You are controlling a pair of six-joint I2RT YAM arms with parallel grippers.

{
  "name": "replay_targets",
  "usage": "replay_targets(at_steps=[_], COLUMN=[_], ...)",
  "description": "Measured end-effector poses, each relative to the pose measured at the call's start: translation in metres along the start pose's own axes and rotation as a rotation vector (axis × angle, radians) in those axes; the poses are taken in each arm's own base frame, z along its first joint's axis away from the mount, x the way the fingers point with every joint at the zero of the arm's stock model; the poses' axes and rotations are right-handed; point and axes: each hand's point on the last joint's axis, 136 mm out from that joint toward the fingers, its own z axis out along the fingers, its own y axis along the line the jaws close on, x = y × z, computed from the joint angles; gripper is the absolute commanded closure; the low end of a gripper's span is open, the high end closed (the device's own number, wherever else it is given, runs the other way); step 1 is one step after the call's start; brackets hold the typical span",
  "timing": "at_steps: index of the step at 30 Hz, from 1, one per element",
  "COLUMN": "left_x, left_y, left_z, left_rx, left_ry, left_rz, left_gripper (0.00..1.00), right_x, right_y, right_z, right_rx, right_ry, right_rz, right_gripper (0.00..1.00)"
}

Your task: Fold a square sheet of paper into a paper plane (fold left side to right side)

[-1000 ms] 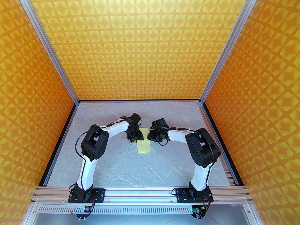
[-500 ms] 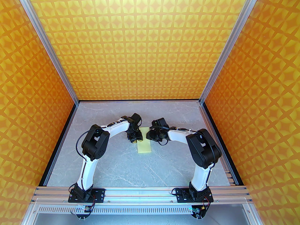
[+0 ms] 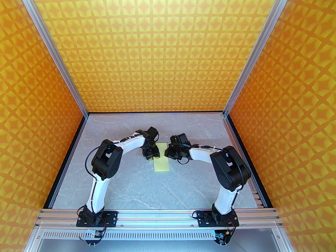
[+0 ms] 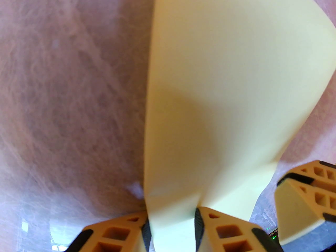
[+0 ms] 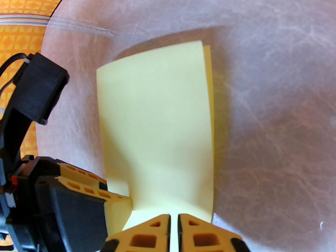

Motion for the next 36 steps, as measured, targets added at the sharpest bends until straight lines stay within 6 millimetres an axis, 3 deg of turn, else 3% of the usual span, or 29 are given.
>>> replay_targets(at_steps=[8,28,36], left_x=[0.000,0.000,-0.032], left_y=[0.000,0.000,0.012], left_z=[0.000,-0.008,-0.026], left_rx=[0.000,0.061,0.035], left_ry=[0.000,-0.117,-0.209], left_rz=[0.000,0.103,0.090], left_gripper=[0.66,0.63,0.62], right_x=[-0.003,-0.004,-0.004], right_y=[-0.004,-0.004,-0.004], right_z=[0.012,0.012,0.012], right_rx=[0.009,0.014,0.014], right_ry=[0.018,0.017,0.017], right_rz=[-0.007,-0.029,-0.029], right_gripper=[0.88,0.88,0.87])
